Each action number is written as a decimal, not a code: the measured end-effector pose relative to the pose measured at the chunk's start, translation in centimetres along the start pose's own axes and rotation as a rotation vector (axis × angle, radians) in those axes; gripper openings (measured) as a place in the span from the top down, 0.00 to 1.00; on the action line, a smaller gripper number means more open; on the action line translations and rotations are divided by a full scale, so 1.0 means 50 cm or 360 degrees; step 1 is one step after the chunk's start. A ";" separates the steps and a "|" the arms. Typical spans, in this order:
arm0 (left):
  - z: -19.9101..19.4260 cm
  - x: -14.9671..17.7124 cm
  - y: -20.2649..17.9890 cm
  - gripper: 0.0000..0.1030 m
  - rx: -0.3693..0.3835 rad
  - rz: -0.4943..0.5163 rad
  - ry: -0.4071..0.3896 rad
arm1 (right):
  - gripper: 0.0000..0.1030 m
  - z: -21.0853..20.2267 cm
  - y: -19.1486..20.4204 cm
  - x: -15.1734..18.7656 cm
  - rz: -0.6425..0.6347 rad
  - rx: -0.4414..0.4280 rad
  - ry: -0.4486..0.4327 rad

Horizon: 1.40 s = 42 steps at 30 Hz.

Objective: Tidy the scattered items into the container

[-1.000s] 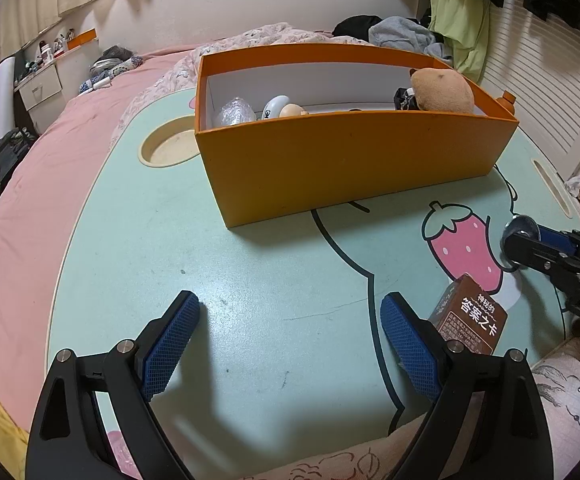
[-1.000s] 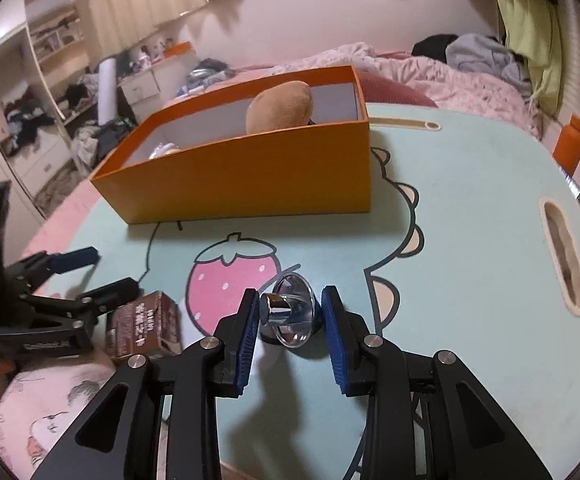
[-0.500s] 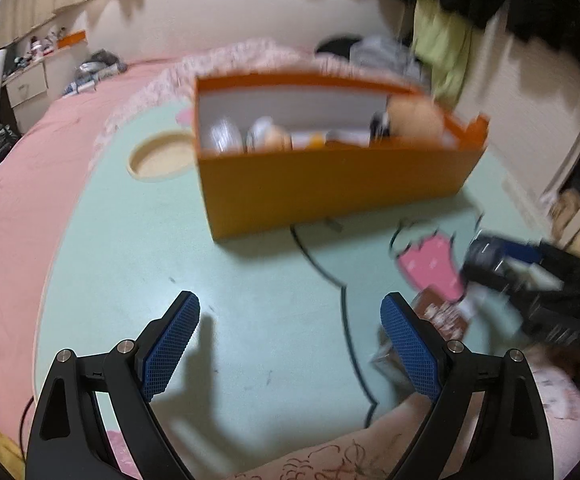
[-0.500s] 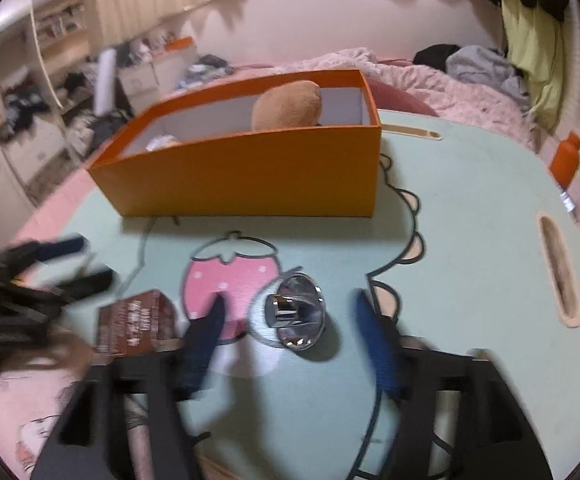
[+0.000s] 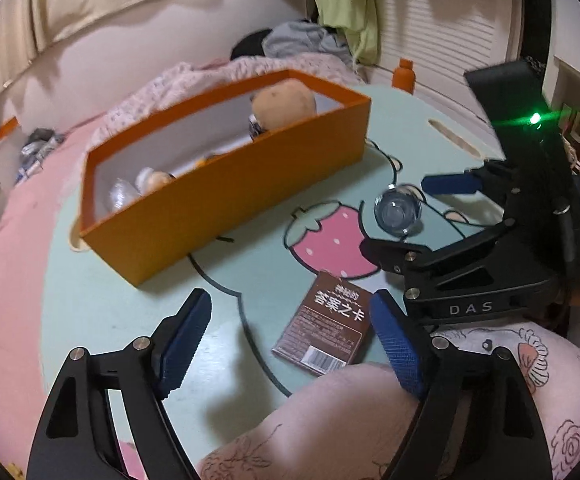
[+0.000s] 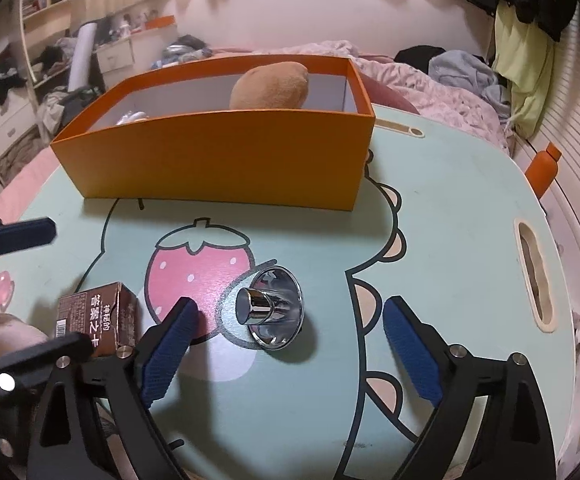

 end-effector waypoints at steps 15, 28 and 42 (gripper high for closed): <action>0.013 0.036 0.036 0.59 -0.0008 -0.0236 0.0006 | 0.01 0.002 0.002 -0.002 0.0001 0.0003 0.0022; 0.044 0.039 0.056 0.21 -0.0138 -0.0307 0.0098 | 0.00 0.006 0.004 -0.005 -0.0008 0.0013 0.0045; 0.050 0.033 0.063 0.00 -0.0287 -0.0332 0.0199 | 0.00 0.011 0.005 -0.008 -0.0018 0.0013 0.0076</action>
Point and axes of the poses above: each gripper's, at about its wrist camera, not at the fingertips, and z roughly the way its jaws point, y to its left, x to its underside, the point moved 3 cm from there along z, roughly the way its jaws point, and after that the axes turned 4 degrees about z, right-handed, at the moved point
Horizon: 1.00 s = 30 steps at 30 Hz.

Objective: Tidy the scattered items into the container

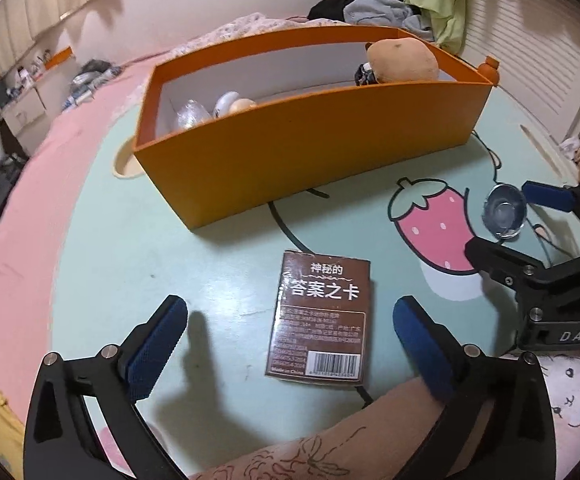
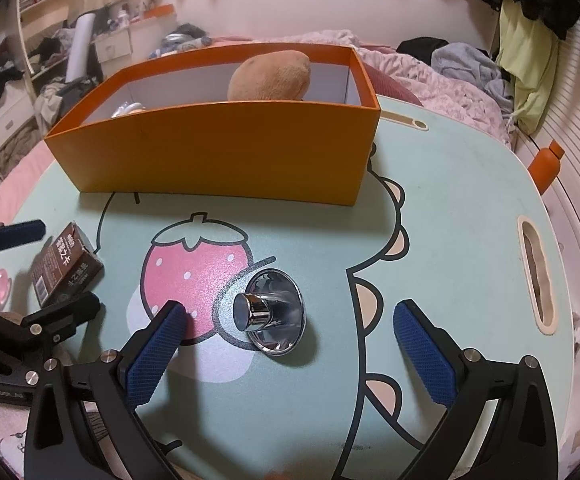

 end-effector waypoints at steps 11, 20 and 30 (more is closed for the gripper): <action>0.013 0.001 0.019 0.00 0.0123 -0.0051 0.0013 | 0.00 0.007 0.006 0.001 -0.0028 -0.0010 -0.0002; 0.012 0.000 0.019 0.00 0.0127 -0.0039 0.0022 | 0.00 0.009 0.010 -0.002 -0.0037 -0.0018 0.0004; -0.022 0.005 -0.017 0.51 0.0006 0.0113 -0.0172 | 0.27 -0.010 0.013 -0.004 -0.0031 -0.0035 -0.0094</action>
Point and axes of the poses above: each gripper's, at about its wrist camera, not at the fingertips, and z roughly the way its jaws point, y to its left, x to its underside, the point moved 3 cm from there along z, roughly the way its jaws point, and after that the axes turned 4 degrees about z, right-handed, at the moved point
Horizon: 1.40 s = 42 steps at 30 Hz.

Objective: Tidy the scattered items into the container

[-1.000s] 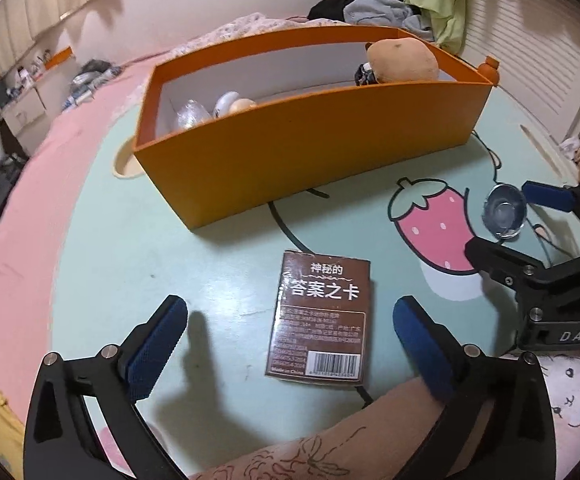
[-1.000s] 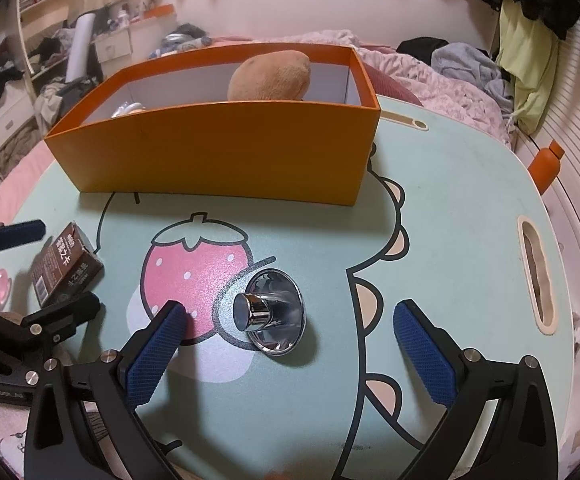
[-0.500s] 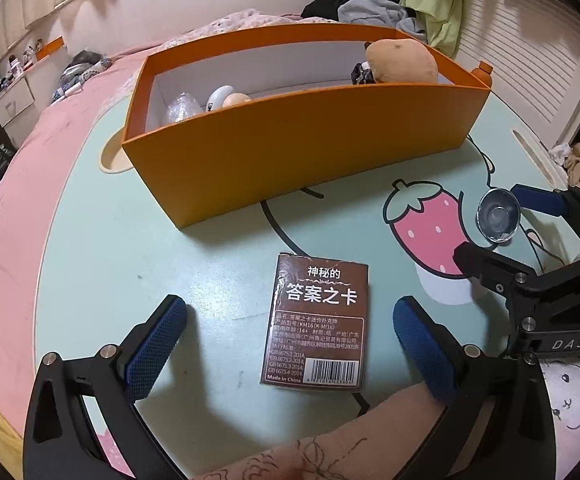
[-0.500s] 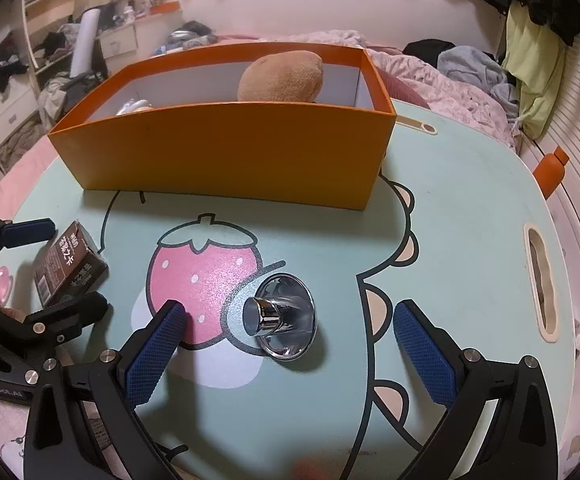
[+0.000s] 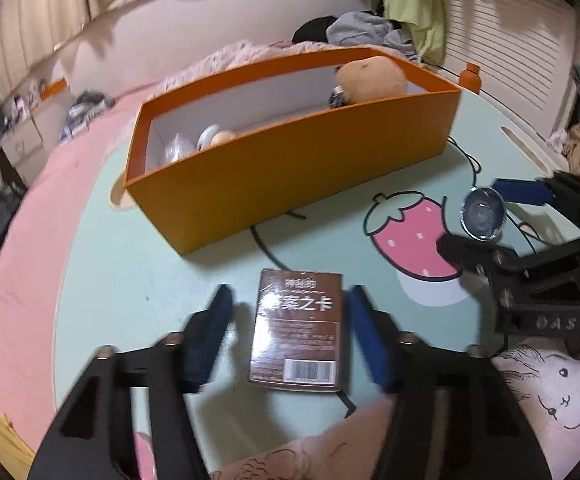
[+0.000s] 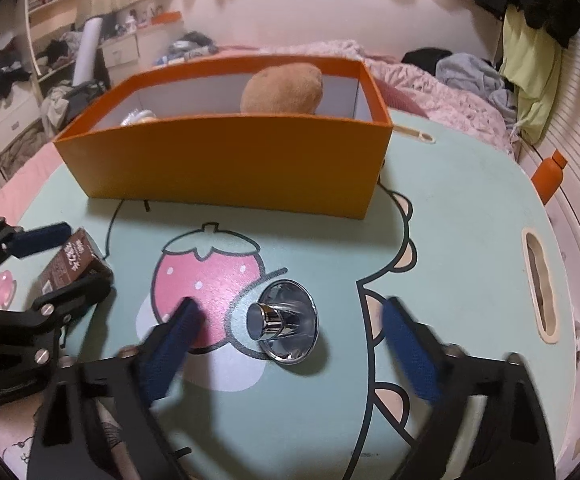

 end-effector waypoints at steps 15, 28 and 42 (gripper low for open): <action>-0.110 0.011 0.067 0.59 0.0234 -0.0249 -0.0518 | 0.71 -0.091 0.014 -0.004 -0.0012 -0.0180 -0.0396; -0.158 0.002 0.047 0.59 0.0121 -0.0154 -0.0664 | 0.71 -0.136 0.028 -0.006 -0.0020 -0.0303 -0.0526; -0.176 -0.059 0.089 0.59 0.0054 -0.0243 -0.0770 | 0.71 -0.144 0.033 -0.074 -0.0001 -0.0295 -0.0562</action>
Point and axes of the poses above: each gripper's, at about its wrist camera, not at the fingertips, and z roughly the way its jaws point, y to its left, x to its underside, the point moved 3 cm from there along z, roughly the way its jaws point, and after that the axes turned 4 degrees about z, right-handed, at the moved point
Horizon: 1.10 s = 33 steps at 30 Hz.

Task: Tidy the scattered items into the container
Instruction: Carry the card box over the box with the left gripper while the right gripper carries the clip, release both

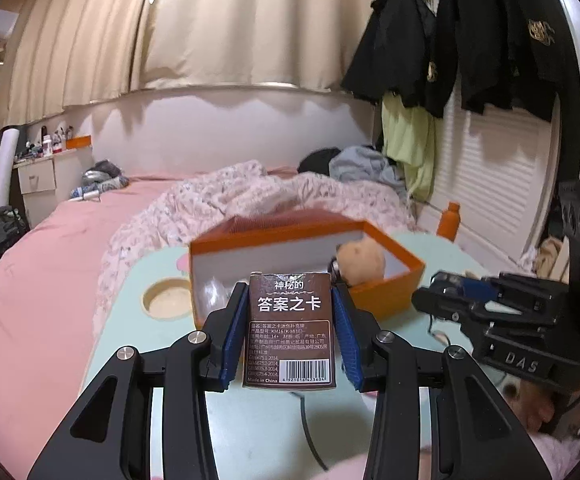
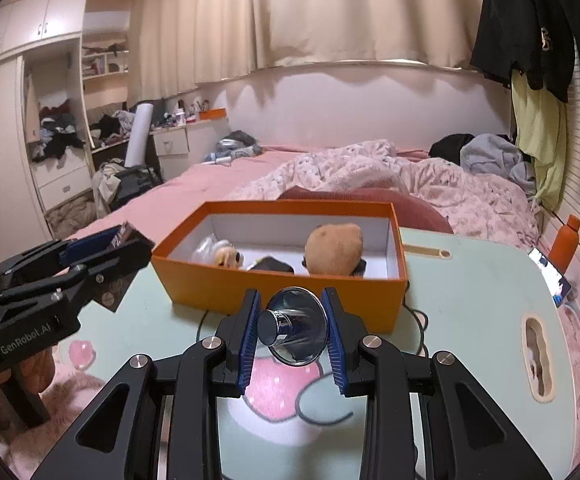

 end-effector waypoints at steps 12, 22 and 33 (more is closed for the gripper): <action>0.044 -0.134 0.054 0.59 -0.0025 -0.0044 -0.0150 | 0.71 0.035 0.023 -0.124 -0.0022 -0.0054 -0.0139; 0.142 -0.173 0.071 0.59 -0.0021 -0.0058 -0.0056 | 0.71 0.122 -0.017 -0.192 0.0118 -0.0039 -0.0121; 0.203 -0.094 0.045 0.59 -0.0023 -0.0017 0.0126 | 0.71 0.182 -0.020 -0.136 0.0110 0.0016 0.0032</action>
Point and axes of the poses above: each gripper's, at about its wrist camera, not at the fingertips, and z roughly the way its jaws point, y to its left, x to its underside, the point moved 3 cm from there along z, roughly the way its jaws point, and after that the axes turned 4 degrees about z, right-handed, at the moved point
